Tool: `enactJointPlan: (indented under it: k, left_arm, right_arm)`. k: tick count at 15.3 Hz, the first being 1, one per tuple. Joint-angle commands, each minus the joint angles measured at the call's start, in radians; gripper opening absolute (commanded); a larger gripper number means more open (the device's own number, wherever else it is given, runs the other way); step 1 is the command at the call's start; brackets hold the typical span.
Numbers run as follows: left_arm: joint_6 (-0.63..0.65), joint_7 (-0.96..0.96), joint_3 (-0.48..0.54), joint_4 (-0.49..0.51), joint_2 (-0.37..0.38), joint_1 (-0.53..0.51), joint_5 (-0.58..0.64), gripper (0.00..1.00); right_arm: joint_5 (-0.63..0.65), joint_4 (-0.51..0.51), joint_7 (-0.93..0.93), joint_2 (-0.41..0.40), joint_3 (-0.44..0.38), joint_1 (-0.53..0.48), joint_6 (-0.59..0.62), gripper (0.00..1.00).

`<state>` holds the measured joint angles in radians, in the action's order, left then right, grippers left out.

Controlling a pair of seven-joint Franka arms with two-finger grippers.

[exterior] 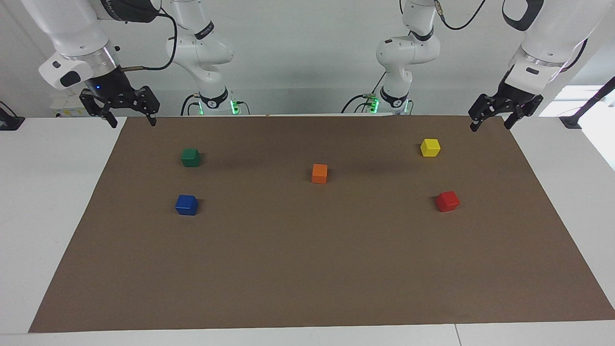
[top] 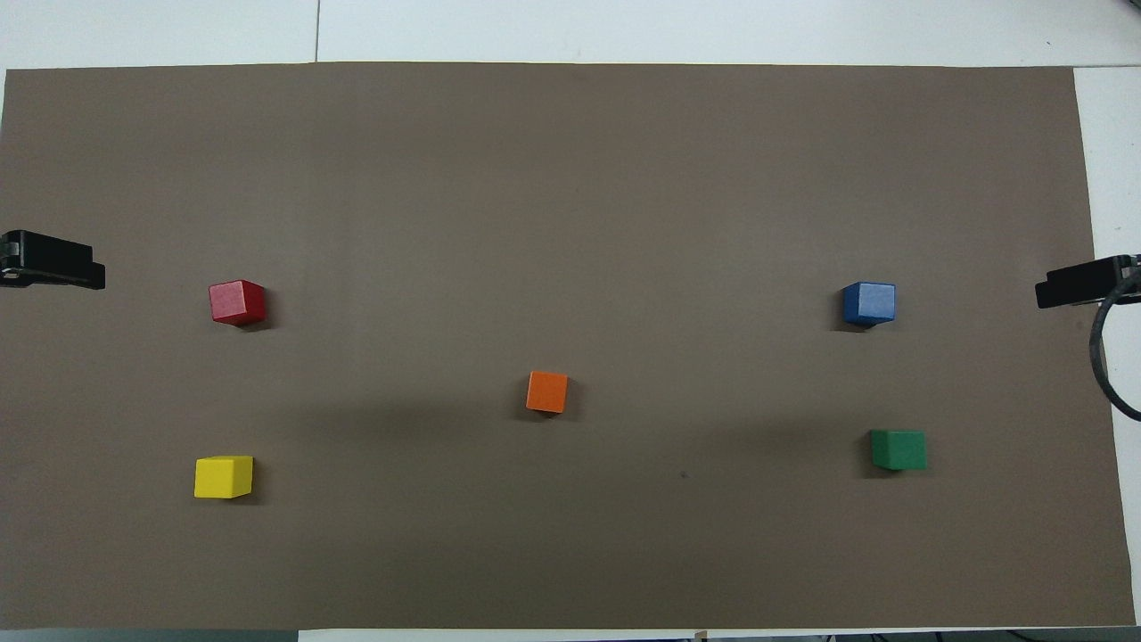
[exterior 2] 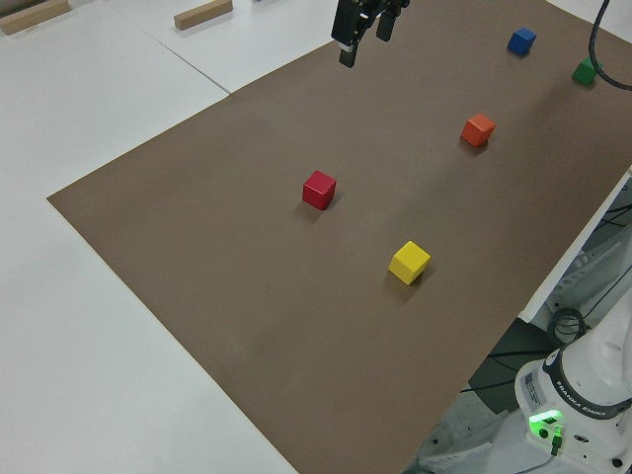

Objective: Transfer red block to right arm and stack on blue block

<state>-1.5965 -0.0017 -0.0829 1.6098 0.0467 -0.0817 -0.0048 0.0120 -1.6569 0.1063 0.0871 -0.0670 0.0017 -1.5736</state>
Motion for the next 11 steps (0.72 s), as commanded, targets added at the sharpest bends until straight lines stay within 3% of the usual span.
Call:
enactJointPlan:
  k: [1,4,8,11]
  left_arm:
    - [-0.013,0.006,0.023,0.032,0.027,0.023,-0.015,1.0]
    - [-0.039,-0.003,0.02,0.051,0.03,0.011,-0.015,1.0]
    - [-0.199,-0.008,0.023,0.2,0.076,0.003,-0.015,1.0]
    - [-0.295,-0.006,0.023,0.281,0.052,-0.006,-0.014,1.0]
  right_arm:
    - [0.005,0.009,-0.01,0.0,0.007,-0.011,0.021,1.0]
    - [0.005,0.009,-0.011,0.0,0.007,-0.011,0.023,1.0]
    - [0.005,0.003,-0.008,0.002,0.007,-0.012,0.024,1.0]
    - [0.005,-0.061,0.016,0.032,0.007,-0.011,0.006,1.0]
